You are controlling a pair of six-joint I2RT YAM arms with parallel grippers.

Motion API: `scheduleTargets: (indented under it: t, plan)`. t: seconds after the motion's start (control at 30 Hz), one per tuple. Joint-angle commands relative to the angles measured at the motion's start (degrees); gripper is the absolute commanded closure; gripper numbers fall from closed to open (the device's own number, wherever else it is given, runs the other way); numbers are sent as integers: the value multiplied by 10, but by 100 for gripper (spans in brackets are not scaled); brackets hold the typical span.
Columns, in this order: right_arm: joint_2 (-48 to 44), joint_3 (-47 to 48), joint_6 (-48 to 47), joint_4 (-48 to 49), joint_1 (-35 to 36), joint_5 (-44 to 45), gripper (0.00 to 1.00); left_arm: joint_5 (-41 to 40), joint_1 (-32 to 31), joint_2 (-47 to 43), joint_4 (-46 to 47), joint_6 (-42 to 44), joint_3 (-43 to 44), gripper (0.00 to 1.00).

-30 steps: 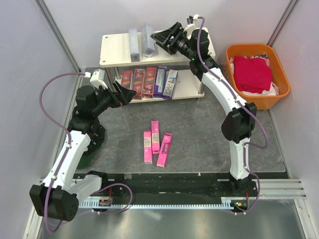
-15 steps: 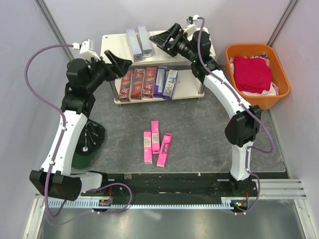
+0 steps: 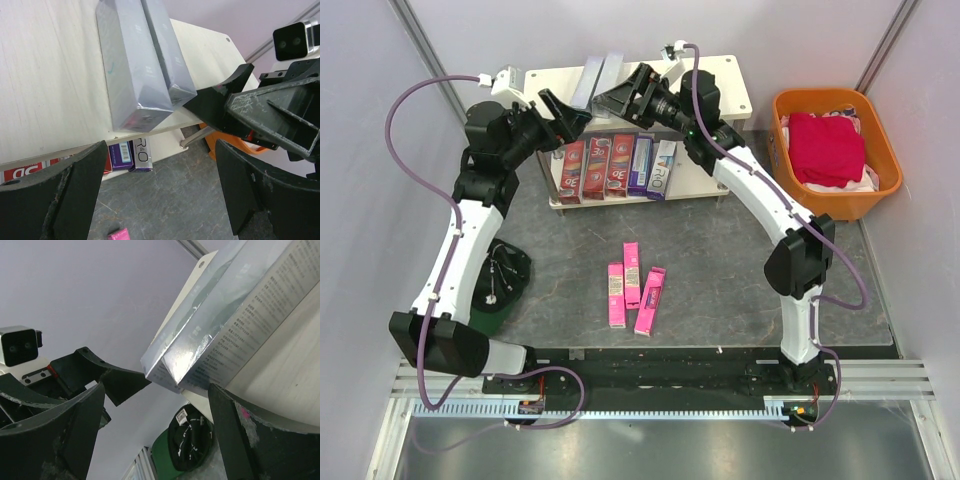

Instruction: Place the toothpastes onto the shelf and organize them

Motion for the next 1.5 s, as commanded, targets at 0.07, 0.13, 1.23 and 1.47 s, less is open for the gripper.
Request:
scheduleTargets:
  t: [0.07, 0.13, 1.23, 1.47]
  plan:
    - [-5, -28, -15, -31, 1, 19, 8, 5, 3, -13, 20, -2, 11, 5]
    - [-14, -47, -16, -27, -1, 30, 7, -2, 3, -10, 22, 1, 13, 5]
    - [-255, -324, -71, -3, -34, 84, 6, 74, 6, 106, 128, -63, 44, 6]
    - [-264, -337, -74, -3, -38, 89, 6, 79, 6, 112, 131, -69, 36, 6]
